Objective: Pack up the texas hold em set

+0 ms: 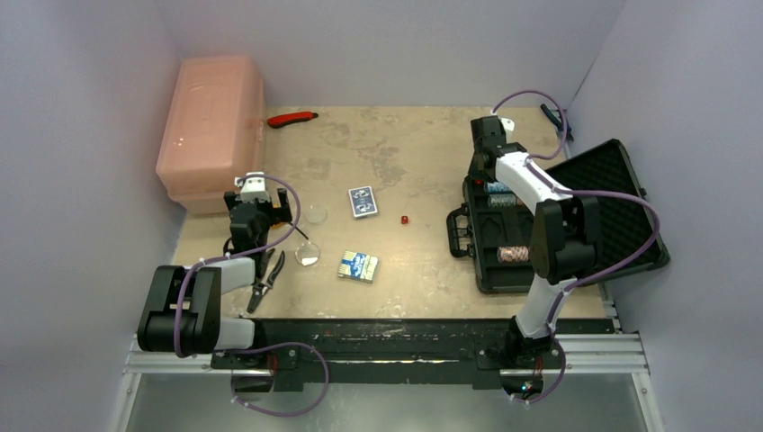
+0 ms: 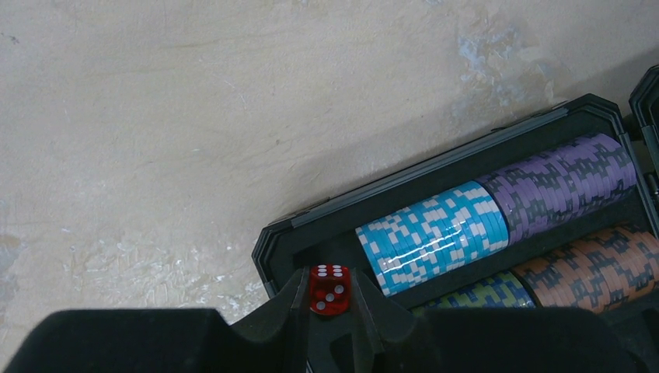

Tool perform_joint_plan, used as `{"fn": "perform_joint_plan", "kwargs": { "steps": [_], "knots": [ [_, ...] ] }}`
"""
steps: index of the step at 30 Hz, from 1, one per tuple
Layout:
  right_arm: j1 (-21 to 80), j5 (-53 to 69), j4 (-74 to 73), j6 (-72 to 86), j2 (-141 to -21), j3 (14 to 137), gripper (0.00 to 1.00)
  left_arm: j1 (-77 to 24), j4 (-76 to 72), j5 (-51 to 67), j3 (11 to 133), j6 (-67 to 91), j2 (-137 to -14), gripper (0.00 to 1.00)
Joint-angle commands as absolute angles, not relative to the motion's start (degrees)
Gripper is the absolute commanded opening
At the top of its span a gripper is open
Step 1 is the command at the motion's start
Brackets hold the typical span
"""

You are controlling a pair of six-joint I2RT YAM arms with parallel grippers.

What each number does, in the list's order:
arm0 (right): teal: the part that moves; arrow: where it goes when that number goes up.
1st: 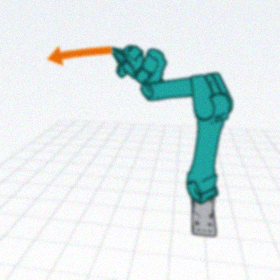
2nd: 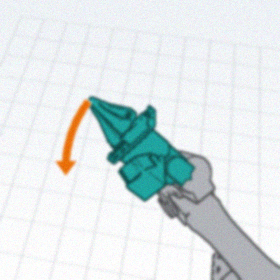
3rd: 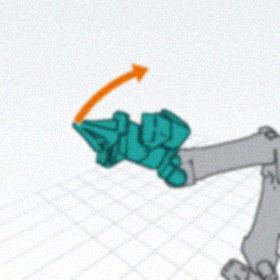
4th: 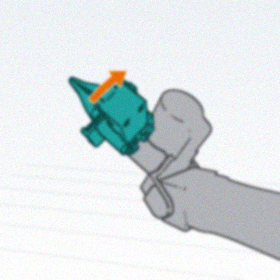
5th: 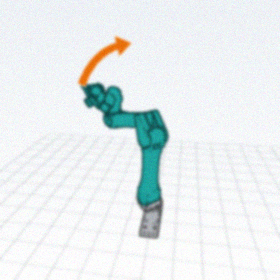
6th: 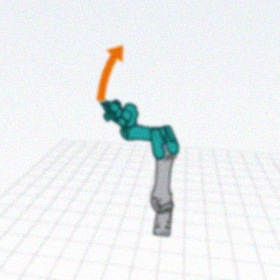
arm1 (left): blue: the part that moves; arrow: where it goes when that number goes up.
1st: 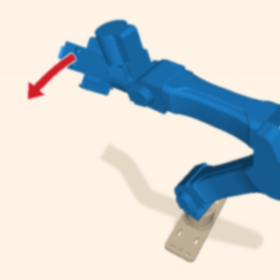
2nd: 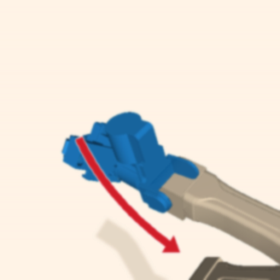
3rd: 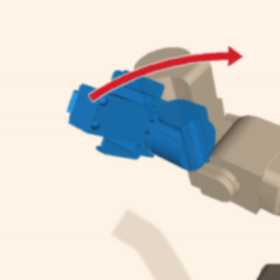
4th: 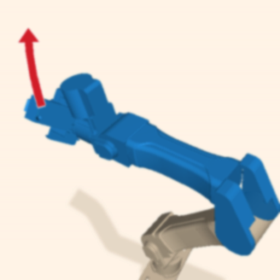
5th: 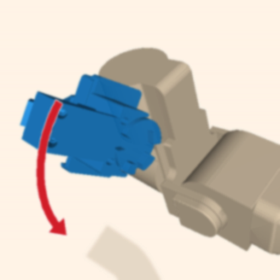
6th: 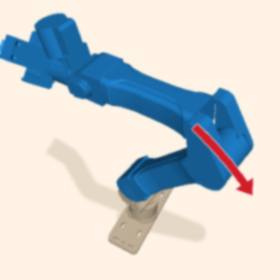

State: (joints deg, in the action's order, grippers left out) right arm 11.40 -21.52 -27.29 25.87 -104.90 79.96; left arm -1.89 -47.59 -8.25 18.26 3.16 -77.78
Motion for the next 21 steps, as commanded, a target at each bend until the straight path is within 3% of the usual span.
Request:
{"fn": "perform_joint_plan", "kwargs": {
  "steps": [1, 7, 14, 21],
  "knots": [
    [11.04, -21.54, -25.57, 25.66, -102.79, 79.35, 0.33, -1.67, -51.68, -7.51, 18.36, 2.23, -77.44, 1.00],
    [11.06, -20.80, -25.75, 25.58, -102.20, 79.54, 0.53, -1.60, -51.68, -7.48, 18.36, 2.28, -77.43, 1.00],
    [11.03, -19.00, -25.50, 25.86, -99.63, 79.23, 0.58, -1.59, -51.68, -7.47, 18.33, 2.22, -77.43, 1.00],
    [11.12, -14.45, -23.96, 26.54, -96.02, 77.84, 0.74, -1.60, -51.68, -7.47, 18.34, 2.26, -77.43, 1.00]
  ]
}}
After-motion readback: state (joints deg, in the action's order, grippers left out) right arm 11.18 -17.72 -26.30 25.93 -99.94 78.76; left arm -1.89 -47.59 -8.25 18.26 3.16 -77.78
